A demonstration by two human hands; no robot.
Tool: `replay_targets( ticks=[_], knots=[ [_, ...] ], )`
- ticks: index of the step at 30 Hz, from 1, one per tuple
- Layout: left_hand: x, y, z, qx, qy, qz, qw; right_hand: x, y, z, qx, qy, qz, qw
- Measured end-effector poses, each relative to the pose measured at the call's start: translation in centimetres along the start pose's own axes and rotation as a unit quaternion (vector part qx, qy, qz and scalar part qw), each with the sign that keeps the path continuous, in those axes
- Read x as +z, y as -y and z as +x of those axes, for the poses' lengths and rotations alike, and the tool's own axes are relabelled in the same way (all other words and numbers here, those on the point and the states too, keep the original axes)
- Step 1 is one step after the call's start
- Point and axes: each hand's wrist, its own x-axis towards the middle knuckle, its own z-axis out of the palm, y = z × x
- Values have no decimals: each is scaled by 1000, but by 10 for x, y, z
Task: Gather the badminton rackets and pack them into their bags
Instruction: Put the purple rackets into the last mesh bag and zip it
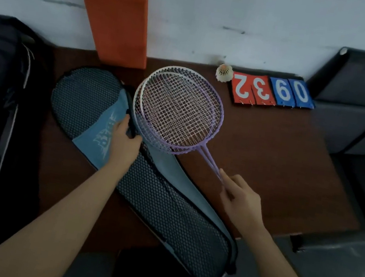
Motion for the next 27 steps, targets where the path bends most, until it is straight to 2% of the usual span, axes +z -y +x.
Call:
replay_targets(
  ticks=[4, 8, 14, 19, 27],
  knots=[
    [8, -1, -3, 21, 31, -11, 999, 6, 11, -28, 8, 24, -7, 1000],
    [4, 0, -8, 70, 59, 51, 994, 13, 19, -28, -1, 62, 20, 998],
    [-10, -6, -6, 70, 87, 101, 989, 15, 16, -27, -44, 133, 47, 989],
    [-3, -13, -33, 86, 129, 107, 982, 19, 15, -15, -41, 135, 54, 988],
    [-9, -9, -43, 77, 109, 88, 987, 48, 45, -6, -49, 158, 116, 979]
  ],
)
